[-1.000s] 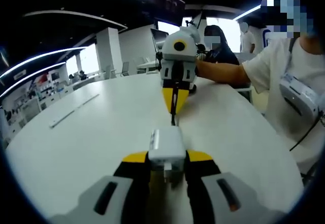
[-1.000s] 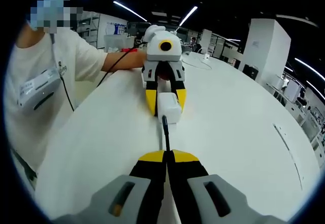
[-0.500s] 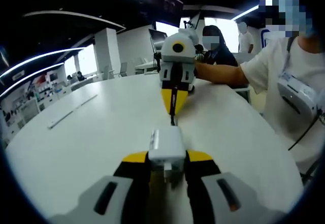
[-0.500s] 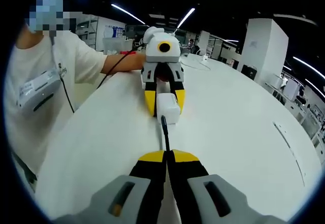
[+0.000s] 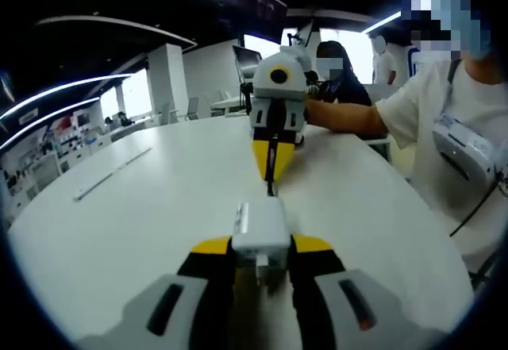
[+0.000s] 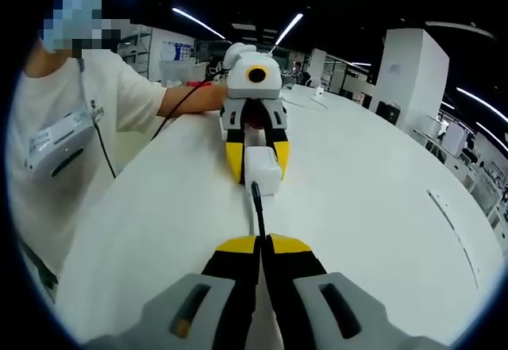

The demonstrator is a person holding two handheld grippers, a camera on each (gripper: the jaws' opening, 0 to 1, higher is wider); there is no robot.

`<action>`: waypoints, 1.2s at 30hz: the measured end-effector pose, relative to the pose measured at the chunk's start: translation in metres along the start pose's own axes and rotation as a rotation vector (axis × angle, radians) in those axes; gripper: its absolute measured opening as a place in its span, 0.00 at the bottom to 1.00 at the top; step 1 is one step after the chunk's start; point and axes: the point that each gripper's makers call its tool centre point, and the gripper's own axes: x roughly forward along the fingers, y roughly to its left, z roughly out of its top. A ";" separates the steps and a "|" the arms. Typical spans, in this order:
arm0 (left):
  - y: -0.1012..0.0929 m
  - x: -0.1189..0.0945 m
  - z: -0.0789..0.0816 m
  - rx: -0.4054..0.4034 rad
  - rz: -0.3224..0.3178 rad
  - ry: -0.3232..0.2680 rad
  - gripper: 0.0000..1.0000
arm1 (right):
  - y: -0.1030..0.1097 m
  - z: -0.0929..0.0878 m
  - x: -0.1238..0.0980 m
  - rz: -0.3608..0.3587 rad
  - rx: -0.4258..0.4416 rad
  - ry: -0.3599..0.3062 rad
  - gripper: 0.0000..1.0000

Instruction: Plug the desk Type‑C cable into the charger adapter.

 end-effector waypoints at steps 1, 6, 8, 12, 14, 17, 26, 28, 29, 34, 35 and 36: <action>0.000 0.000 0.000 0.000 0.000 0.000 0.26 | 0.000 0.000 0.000 0.000 0.000 -0.002 0.03; -0.001 0.001 0.001 0.000 -0.003 -0.002 0.26 | 0.001 0.002 0.003 0.002 -0.006 -0.004 0.03; -0.001 0.001 0.001 0.000 -0.004 -0.003 0.26 | 0.001 0.003 0.004 0.001 -0.009 -0.006 0.03; 0.000 0.001 0.001 0.000 -0.002 -0.004 0.26 | 0.002 0.004 0.005 -0.001 -0.014 -0.005 0.03; -0.001 0.002 0.001 -0.002 -0.005 -0.005 0.26 | 0.003 0.004 0.005 0.000 -0.016 -0.006 0.03; -0.002 0.003 0.002 -0.003 -0.009 -0.006 0.26 | 0.005 0.006 0.006 0.002 -0.025 -0.005 0.03; -0.005 0.005 0.003 -0.002 -0.019 -0.008 0.26 | 0.009 0.008 0.009 0.008 -0.031 -0.006 0.03; -0.006 0.006 0.003 -0.002 -0.023 -0.010 0.26 | 0.011 0.009 0.009 0.011 -0.027 -0.005 0.03; -0.007 0.007 0.003 -0.003 -0.024 -0.009 0.26 | 0.011 0.009 0.009 0.010 -0.027 -0.004 0.03; -0.007 0.007 0.003 -0.004 -0.026 -0.009 0.26 | 0.012 0.009 0.009 0.004 -0.024 0.000 0.03; -0.007 0.007 0.003 -0.003 -0.026 -0.009 0.26 | 0.013 0.009 0.008 0.003 -0.024 0.000 0.03; -0.007 0.007 0.003 -0.002 -0.026 -0.009 0.26 | 0.013 0.010 0.008 0.003 -0.025 0.000 0.03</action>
